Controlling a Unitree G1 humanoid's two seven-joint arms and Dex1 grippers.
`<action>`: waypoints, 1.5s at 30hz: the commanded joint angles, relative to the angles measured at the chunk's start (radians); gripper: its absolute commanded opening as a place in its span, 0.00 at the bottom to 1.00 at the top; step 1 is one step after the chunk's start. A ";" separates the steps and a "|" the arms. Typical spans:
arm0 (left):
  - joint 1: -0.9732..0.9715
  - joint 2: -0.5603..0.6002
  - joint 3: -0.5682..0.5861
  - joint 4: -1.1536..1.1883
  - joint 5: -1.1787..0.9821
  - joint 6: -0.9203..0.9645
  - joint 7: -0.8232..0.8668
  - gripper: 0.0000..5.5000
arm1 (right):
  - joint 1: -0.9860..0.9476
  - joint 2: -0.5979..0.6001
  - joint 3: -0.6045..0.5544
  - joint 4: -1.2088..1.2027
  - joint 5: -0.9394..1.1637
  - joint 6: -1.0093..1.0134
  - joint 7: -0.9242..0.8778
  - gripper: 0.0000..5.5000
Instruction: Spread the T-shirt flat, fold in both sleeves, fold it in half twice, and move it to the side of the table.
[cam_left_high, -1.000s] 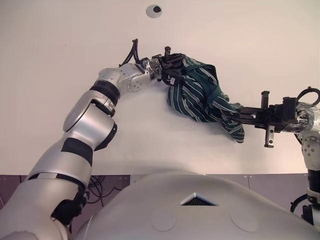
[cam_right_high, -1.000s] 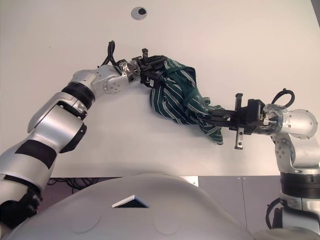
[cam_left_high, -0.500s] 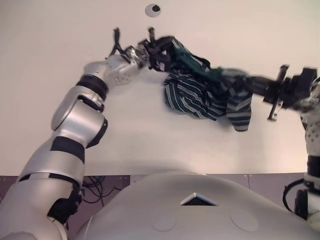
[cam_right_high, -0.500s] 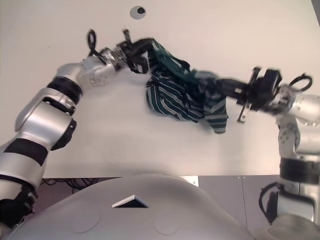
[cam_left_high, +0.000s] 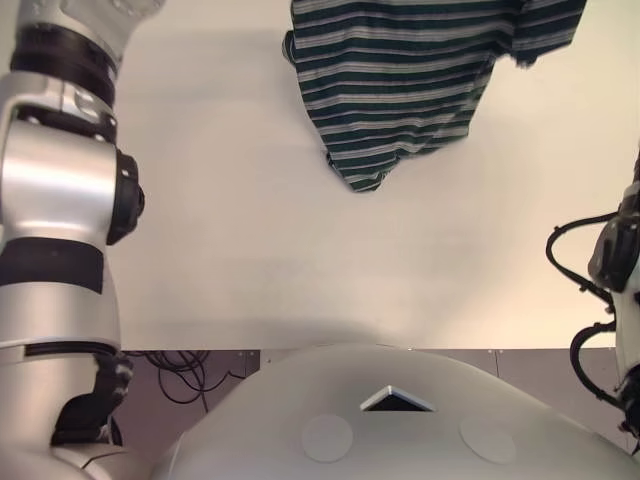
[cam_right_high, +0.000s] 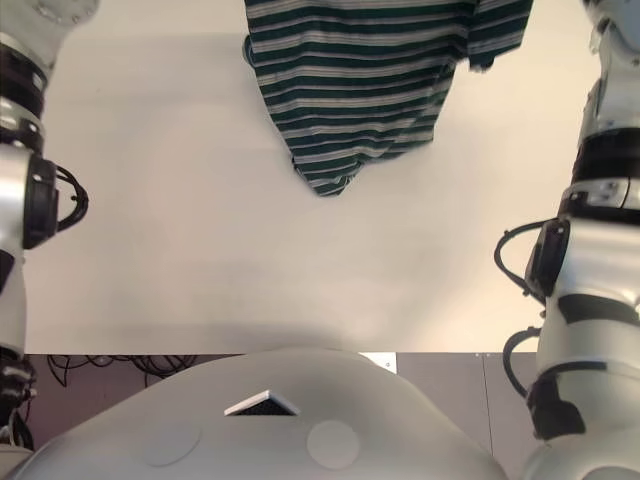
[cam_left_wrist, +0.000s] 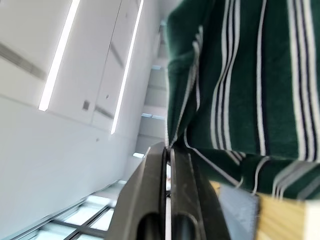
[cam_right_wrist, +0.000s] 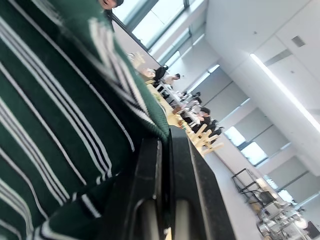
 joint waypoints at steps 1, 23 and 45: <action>-0.113 0.026 0.014 0.059 0.005 0.072 -0.026 0.00 | -0.179 0.007 0.043 0.177 -0.064 -0.026 -0.057 0.00; -0.226 0.130 0.081 0.038 -0.060 -0.003 -0.135 0.00 | -0.334 -0.006 -0.056 0.215 0.093 -0.158 0.156 0.00; 1.605 0.712 -0.053 -1.359 -0.795 0.332 -1.226 0.00 | 1.360 -0.138 -0.003 -0.861 0.206 -0.233 0.717 0.00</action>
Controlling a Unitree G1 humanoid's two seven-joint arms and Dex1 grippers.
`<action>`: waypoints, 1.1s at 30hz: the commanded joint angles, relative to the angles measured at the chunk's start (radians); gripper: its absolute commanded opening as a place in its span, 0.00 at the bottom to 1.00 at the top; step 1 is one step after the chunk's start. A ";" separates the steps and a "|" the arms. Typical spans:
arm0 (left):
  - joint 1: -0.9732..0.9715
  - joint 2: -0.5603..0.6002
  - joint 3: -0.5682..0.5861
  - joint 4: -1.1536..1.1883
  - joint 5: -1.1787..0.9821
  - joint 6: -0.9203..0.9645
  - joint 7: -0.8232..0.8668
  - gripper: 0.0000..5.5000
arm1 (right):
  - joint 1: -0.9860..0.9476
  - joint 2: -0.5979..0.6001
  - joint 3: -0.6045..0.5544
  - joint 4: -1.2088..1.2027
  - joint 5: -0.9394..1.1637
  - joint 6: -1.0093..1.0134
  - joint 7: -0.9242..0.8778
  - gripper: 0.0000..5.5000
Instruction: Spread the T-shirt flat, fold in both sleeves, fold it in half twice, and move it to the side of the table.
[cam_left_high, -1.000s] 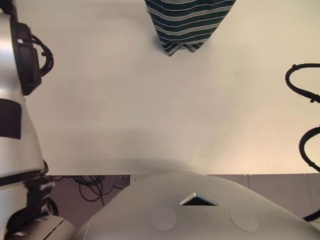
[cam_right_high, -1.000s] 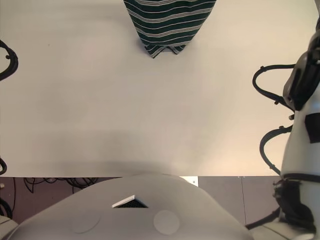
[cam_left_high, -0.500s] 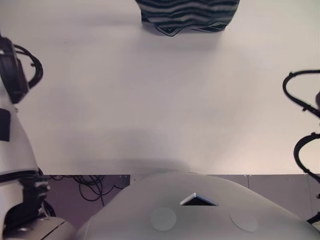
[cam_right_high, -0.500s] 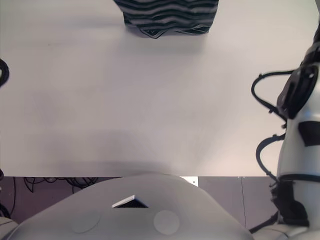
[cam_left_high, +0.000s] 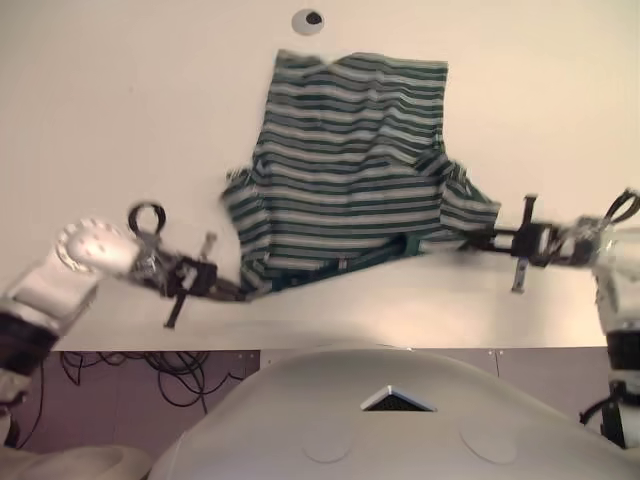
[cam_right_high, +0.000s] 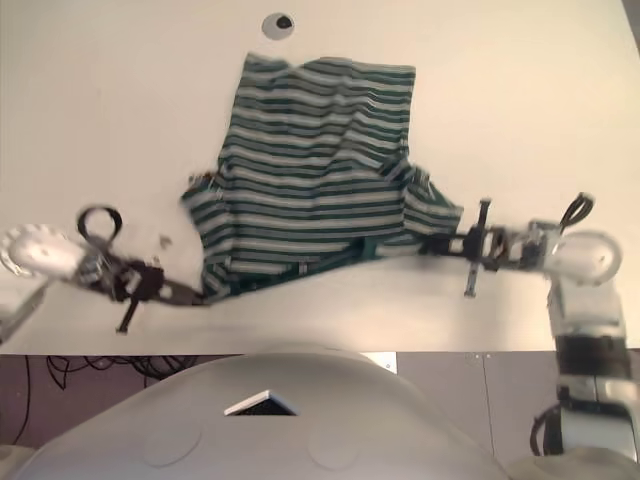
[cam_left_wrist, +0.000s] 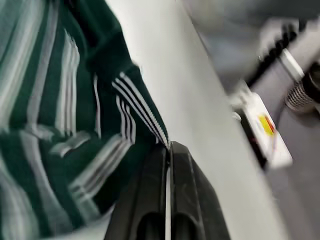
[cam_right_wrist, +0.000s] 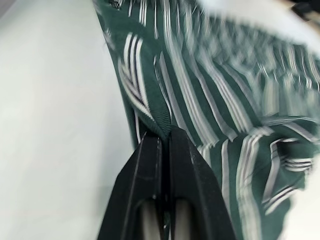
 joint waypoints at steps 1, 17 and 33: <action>0.147 0.089 0.006 -0.064 0.175 0.014 0.051 0.00 | 0.118 -0.031 0.013 -0.074 -0.056 -0.063 -0.064 0.00; 0.283 0.139 0.205 -0.214 -0.194 0.316 0.012 0.21 | 0.421 -0.226 -0.090 -0.468 0.236 0.424 -0.058 0.34; 0.095 -0.241 0.568 0.281 -0.434 0.614 0.088 0.28 | 0.294 -0.104 -0.186 -0.407 0.321 0.435 -0.093 0.43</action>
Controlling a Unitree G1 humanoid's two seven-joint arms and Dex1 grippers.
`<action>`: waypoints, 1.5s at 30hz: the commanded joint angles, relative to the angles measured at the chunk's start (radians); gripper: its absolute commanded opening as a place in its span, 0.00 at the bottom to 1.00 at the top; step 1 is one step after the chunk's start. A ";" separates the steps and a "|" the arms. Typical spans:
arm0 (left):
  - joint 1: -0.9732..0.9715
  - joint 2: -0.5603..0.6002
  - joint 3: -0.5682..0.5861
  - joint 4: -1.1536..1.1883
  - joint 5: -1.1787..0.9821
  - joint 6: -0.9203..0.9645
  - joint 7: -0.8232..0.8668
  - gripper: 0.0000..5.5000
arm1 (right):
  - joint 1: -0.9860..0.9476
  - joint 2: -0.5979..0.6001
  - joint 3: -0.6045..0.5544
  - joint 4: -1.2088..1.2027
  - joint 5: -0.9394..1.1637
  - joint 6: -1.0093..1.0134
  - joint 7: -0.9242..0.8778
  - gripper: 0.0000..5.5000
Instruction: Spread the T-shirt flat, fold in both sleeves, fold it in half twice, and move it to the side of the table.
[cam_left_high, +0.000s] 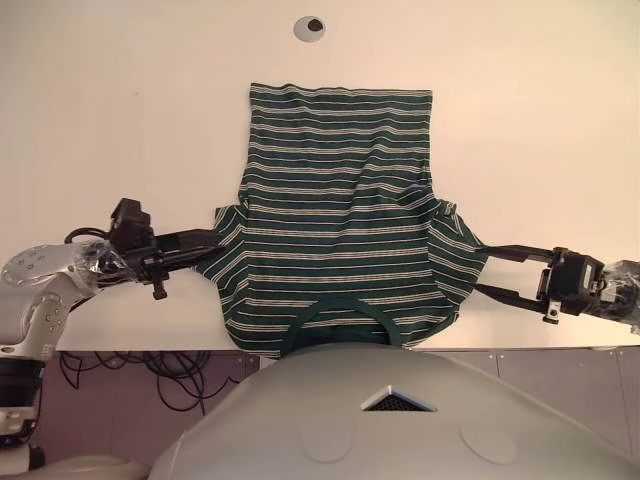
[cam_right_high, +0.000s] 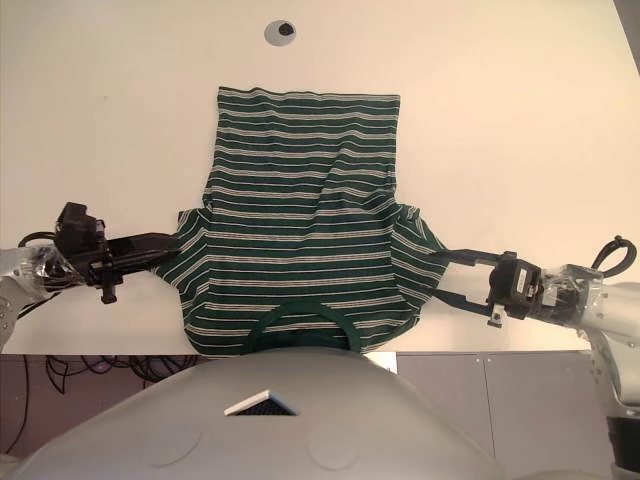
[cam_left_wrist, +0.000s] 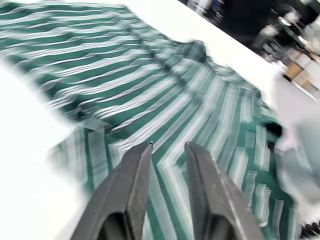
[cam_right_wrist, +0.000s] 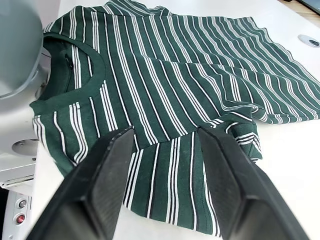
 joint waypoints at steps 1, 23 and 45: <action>-0.026 -0.038 0.036 0.134 0.076 -0.005 -0.022 0.29 | -0.003 0.027 0.014 0.036 -0.032 -0.043 0.009 0.43; -0.036 -0.060 0.046 0.198 0.195 0.176 -0.211 0.10 | -0.030 0.055 0.056 0.177 -0.111 -0.171 0.023 0.43; -0.145 -0.258 -0.014 -0.209 0.056 0.399 -0.074 0.00 | -0.087 0.074 0.013 0.173 -0.050 -0.030 -0.100 0.43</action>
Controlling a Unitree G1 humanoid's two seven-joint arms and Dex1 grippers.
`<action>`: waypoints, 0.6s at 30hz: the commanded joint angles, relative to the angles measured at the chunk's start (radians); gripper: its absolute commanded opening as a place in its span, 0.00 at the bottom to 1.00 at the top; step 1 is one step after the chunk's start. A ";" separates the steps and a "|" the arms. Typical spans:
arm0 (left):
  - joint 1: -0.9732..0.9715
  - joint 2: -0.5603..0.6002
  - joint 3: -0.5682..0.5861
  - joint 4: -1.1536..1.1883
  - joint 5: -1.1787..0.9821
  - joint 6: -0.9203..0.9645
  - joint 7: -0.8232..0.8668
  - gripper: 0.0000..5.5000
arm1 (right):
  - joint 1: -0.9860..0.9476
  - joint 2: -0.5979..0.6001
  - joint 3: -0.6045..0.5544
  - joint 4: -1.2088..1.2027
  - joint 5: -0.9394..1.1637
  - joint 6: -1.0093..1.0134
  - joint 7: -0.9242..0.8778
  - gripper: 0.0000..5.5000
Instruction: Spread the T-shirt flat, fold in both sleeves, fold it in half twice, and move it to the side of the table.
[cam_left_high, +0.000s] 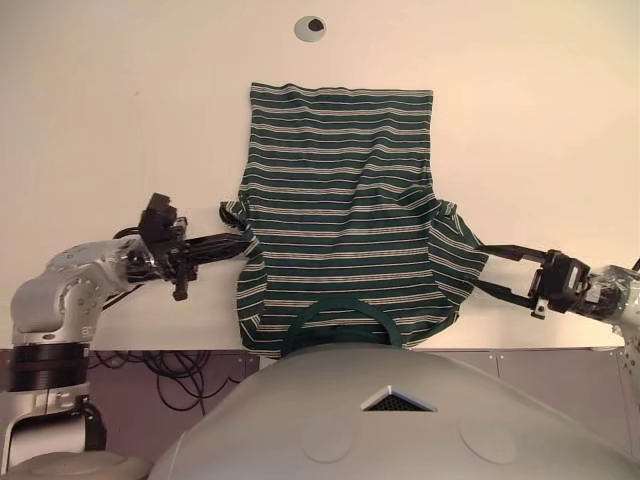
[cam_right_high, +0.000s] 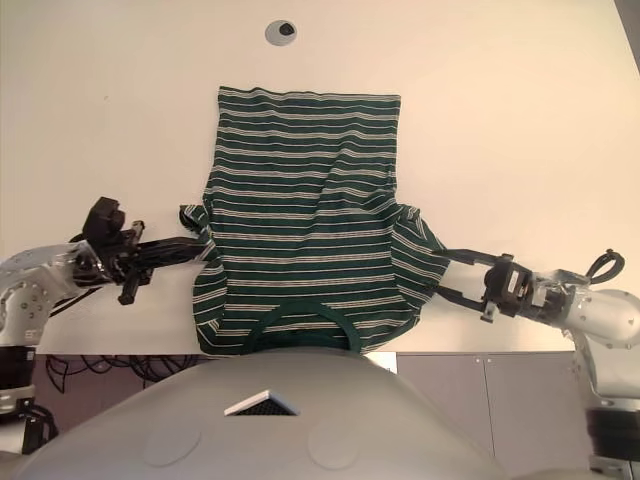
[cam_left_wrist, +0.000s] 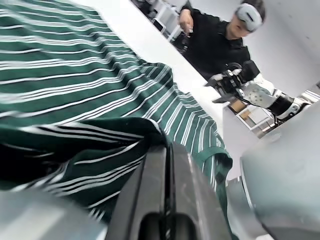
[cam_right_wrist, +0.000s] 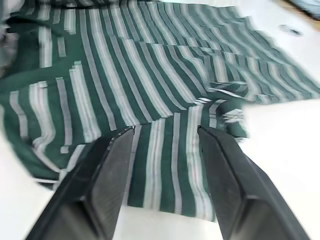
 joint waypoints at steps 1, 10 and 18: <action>-0.043 -0.057 -0.066 -0.024 0.035 0.001 0.055 0.00 | -0.048 0.028 -0.033 0.036 0.050 0.138 -0.081 0.43; -0.021 -0.101 -0.157 0.003 0.173 -0.096 0.129 0.11 | -0.065 -0.004 -0.085 0.039 0.309 0.673 -0.127 0.48; -0.010 -0.081 -0.121 -0.111 0.102 0.008 0.165 0.34 | -0.110 0.021 -0.037 0.084 0.308 0.917 -0.199 0.55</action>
